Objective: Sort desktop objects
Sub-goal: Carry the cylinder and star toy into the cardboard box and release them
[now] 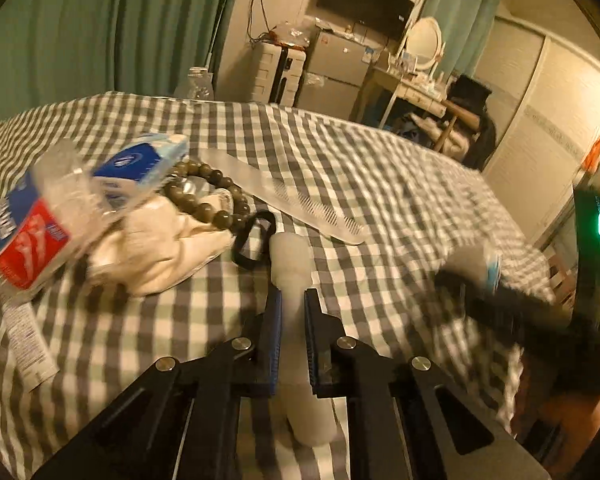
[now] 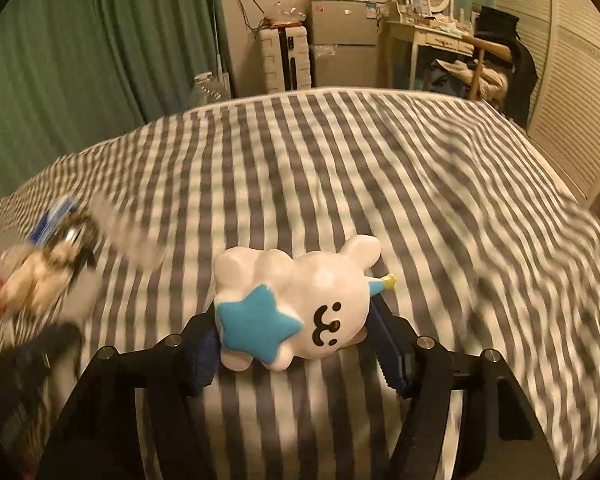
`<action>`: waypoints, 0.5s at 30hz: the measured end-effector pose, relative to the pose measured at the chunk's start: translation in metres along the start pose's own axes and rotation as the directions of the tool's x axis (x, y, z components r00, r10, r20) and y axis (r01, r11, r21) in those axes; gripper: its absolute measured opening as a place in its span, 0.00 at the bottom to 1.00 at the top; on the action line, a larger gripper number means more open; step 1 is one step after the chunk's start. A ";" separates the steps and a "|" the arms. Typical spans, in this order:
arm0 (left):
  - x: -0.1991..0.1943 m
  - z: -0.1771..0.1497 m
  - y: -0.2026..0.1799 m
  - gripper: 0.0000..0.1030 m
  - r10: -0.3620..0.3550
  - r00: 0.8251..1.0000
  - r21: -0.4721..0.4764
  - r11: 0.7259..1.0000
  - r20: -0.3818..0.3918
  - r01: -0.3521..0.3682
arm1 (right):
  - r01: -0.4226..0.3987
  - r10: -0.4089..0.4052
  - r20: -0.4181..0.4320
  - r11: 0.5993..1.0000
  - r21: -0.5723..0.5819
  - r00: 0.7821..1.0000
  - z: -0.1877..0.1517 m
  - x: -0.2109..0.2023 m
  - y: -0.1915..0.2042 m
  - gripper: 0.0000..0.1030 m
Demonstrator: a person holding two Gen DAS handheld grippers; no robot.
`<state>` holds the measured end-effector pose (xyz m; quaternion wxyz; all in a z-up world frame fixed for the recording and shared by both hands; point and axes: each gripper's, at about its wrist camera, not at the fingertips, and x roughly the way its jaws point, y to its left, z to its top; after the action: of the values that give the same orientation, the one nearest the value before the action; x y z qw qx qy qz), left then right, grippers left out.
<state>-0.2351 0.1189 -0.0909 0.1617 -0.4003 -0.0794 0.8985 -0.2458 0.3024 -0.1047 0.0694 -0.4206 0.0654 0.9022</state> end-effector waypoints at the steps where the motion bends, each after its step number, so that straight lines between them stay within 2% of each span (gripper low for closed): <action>1: -0.007 0.000 0.002 0.10 0.002 1.000 -0.010 1.000 0.002 -0.002 | -0.003 0.003 -0.005 1.000 0.005 1.000 -0.007 -0.008 0.001 0.63; 11: -0.081 -0.040 0.022 0.10 -0.023 0.997 -0.062 0.998 -0.072 0.018 | -0.053 0.053 0.007 0.999 0.009 0.999 -0.062 -0.104 0.034 0.63; 15: -0.115 -0.054 0.030 0.10 -0.021 0.998 -0.078 0.997 -0.059 0.017 | -0.070 0.071 0.024 0.997 -0.017 0.997 -0.074 -0.139 0.049 0.63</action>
<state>-0.1292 0.0512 -0.0556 0.1569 -0.4321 -0.1131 0.8808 -0.1103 0.2319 -0.0422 0.0350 -0.4075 0.0722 0.9097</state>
